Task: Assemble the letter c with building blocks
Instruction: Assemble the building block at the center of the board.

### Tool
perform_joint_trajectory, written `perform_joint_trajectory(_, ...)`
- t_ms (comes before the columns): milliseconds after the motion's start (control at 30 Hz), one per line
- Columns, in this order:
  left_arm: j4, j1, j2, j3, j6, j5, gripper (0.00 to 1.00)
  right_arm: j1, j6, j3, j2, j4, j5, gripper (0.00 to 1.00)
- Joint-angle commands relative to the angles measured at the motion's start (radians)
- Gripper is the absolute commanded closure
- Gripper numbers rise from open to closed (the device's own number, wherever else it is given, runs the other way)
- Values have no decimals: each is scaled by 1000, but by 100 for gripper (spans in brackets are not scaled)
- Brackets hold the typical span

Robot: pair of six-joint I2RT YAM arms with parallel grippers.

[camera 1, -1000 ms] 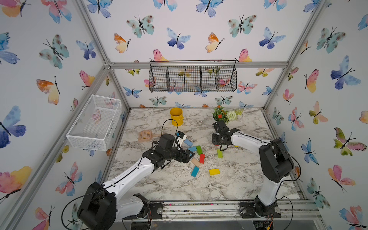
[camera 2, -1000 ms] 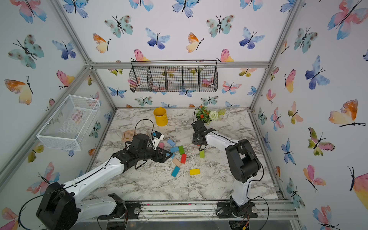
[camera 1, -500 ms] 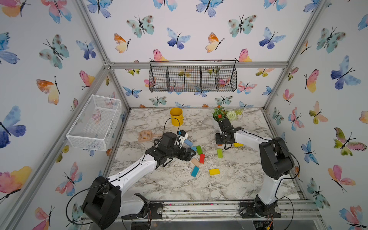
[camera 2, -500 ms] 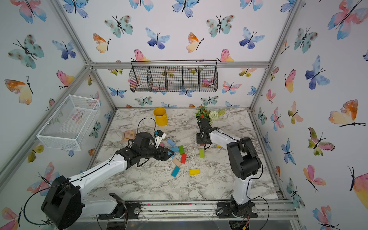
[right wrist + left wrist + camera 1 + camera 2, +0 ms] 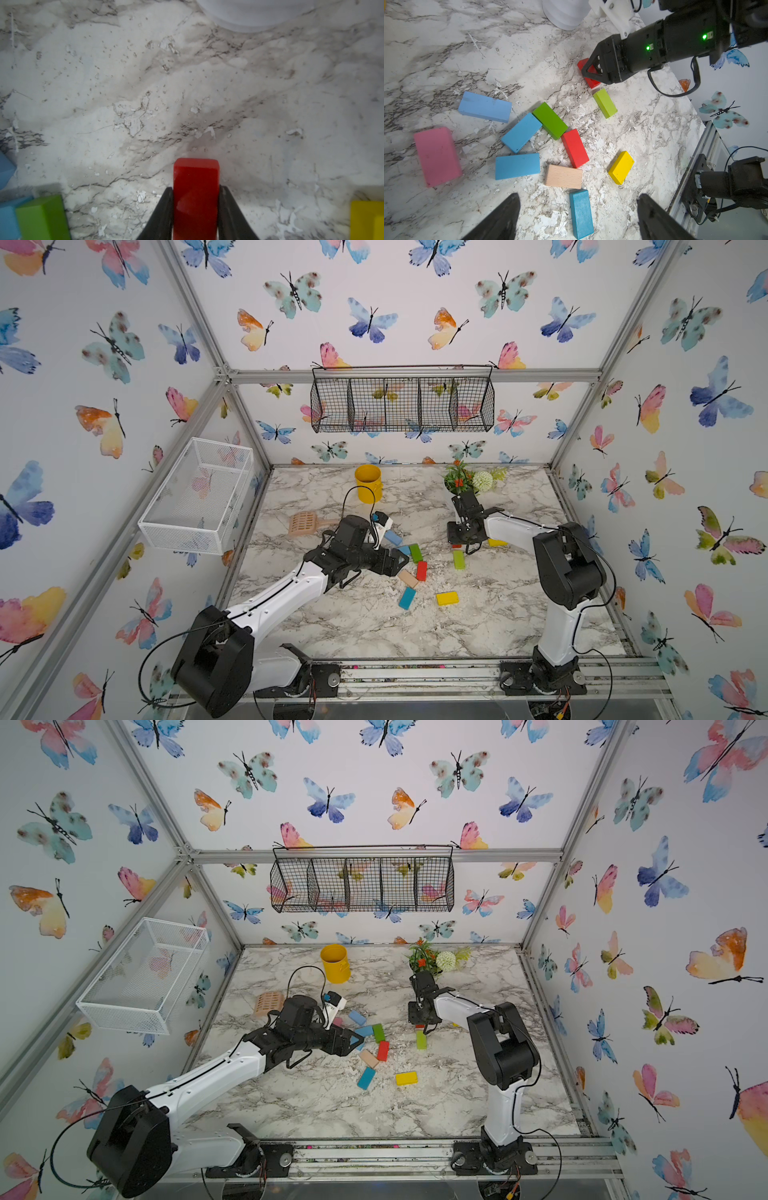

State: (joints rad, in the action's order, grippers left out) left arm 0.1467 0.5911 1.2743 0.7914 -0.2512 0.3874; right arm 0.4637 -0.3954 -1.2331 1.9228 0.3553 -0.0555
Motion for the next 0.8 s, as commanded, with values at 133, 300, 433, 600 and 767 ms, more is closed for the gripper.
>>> perform_joint_trajectory(133,-5,-1,-8,17,0,12,11,1,-14,29,-3,3,-10,69)
perform_joint_trajectory(300,-6,-1,-5,17,0,14,11,1,-16,33,-1,6,-10,68)
perform_joint_trajectory(433,-4,-1,0,20,2,21,11,1,-26,54,-10,-14,0,67)
perform_joint_trajectory(600,-2,-1,0,22,3,21,11,1,-24,70,-20,-12,-9,66)
perform_joint_trajectory(767,-2,-1,-2,20,4,21,11,1,-28,82,-33,-16,-1,65)
